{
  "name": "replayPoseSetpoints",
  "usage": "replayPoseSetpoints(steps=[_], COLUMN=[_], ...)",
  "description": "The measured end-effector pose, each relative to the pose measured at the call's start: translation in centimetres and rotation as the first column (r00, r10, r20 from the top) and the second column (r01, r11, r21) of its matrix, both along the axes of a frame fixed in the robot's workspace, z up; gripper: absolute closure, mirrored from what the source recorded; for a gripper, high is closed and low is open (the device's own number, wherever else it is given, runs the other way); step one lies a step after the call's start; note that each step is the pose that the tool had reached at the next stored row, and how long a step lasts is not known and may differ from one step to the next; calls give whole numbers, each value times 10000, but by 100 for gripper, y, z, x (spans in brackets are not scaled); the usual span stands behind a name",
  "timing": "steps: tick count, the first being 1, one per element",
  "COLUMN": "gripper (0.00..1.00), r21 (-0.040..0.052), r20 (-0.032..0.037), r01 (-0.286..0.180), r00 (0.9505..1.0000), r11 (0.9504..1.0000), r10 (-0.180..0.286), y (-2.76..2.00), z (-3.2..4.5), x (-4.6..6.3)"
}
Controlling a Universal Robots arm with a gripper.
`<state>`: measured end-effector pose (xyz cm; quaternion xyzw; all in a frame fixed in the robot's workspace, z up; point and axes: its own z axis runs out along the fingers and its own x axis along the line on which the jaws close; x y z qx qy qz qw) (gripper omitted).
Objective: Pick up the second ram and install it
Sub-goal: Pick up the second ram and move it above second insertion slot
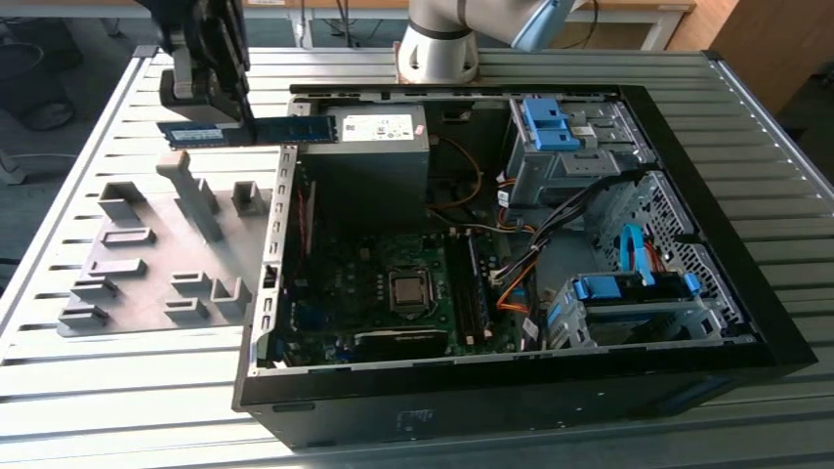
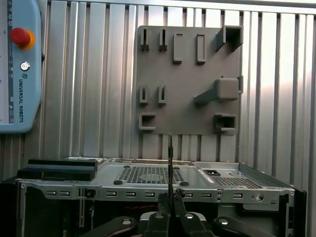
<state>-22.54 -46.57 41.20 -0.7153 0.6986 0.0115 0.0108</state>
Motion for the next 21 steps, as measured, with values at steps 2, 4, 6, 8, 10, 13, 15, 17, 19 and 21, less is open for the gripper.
replayPoseSetpoints(steps=[2,4,6,8,10,13,15,17,19,21], gripper=[86,86,86,86,86,86,86,86,86,86], r21=[1,0,0,0,0,0,0,0,0,0], r20=[0,0,0,0,0,0,0,0,0,0], r01=[0,1,1,1,1,0,0,0,1,1], r00=[10000,10000,10000,10000,10000,10000,10000,10000,10000,10000], r11=[10000,10000,10000,10000,10000,10000,10000,10000,10000,10000], r10=[0,-1,-1,-1,-1,0,0,0,-1,-1], y=[0,0,0,0,0,0,0,0,0,0], z=[0,0,0,0,0,0,0,0,0,0], x=[25,48,71,100,132,184,218,249,279,307])
